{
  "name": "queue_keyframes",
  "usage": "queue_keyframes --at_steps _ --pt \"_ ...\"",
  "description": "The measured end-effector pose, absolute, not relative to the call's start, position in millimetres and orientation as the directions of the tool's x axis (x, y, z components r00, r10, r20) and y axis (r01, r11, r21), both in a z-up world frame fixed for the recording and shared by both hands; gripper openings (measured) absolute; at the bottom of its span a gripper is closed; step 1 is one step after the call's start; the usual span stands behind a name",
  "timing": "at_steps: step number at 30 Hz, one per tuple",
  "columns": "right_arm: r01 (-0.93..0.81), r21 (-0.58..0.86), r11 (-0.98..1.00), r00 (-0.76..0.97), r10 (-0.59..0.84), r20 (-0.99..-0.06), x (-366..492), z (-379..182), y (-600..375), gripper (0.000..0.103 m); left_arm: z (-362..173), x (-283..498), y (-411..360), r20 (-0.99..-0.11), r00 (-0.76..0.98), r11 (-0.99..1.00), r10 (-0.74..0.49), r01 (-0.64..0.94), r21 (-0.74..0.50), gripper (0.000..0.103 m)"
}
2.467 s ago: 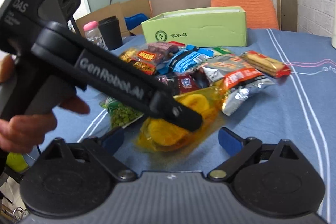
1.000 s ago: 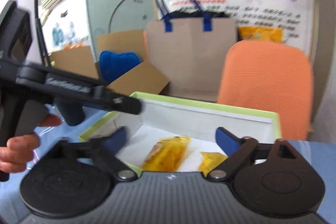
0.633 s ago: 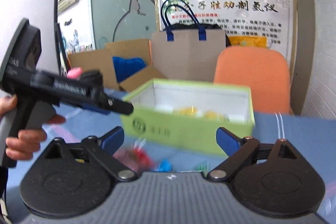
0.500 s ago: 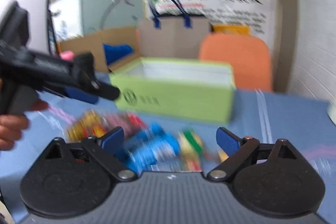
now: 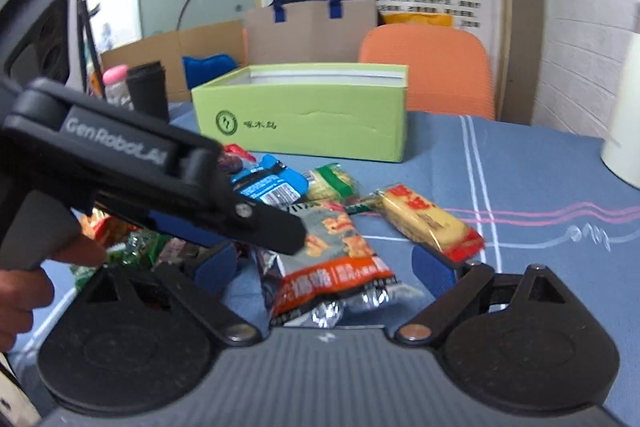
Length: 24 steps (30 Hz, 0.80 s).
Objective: Organize snacks
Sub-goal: 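Grasp the silver-and-black snack bag with the left tool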
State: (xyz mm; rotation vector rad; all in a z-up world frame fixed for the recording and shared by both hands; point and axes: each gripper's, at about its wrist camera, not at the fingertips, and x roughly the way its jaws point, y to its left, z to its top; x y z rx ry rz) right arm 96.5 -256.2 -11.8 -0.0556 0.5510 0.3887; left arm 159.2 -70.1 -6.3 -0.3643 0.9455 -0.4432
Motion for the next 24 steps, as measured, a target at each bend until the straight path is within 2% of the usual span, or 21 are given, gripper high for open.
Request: queue_keyframes --at_steps 4,7,13,18,22,24 --pt "-0.418 0.098 0.903 0.726 0.397 -0.562 111 -22 -251 0.094 -8 168 -77 -0.700 0.499 0.854 -0.510 0.198 -0.481 0.071" --pt "-0.459 0.144 0.877 0.702 0.457 -0.546 96 -24 -249 0.093 -9 170 -79 -0.706 0.504 0.864 -0.497 0.208 -0.459 0.070" --pt "-0.386 0.134 0.913 0.736 0.392 -0.552 102 -22 -254 0.093 -11 178 -80 -0.718 0.496 0.868 -0.489 0.196 -0.456 0.070" --pt "-0.394 0.126 0.910 0.724 0.392 -0.567 107 -25 -247 0.092 -12 179 -82 -0.724 0.490 0.872 -0.485 0.205 -0.445 0.067" --pt "-0.386 0.127 0.914 0.719 0.384 -0.579 109 -29 -247 0.074 -18 181 -88 -0.740 0.458 0.870 -0.492 0.224 -0.440 0.056" --pt "-0.376 0.111 0.920 0.724 0.366 -0.585 108 -32 -246 0.071 -19 178 -88 -0.726 0.465 0.862 -0.507 0.247 -0.443 0.046"
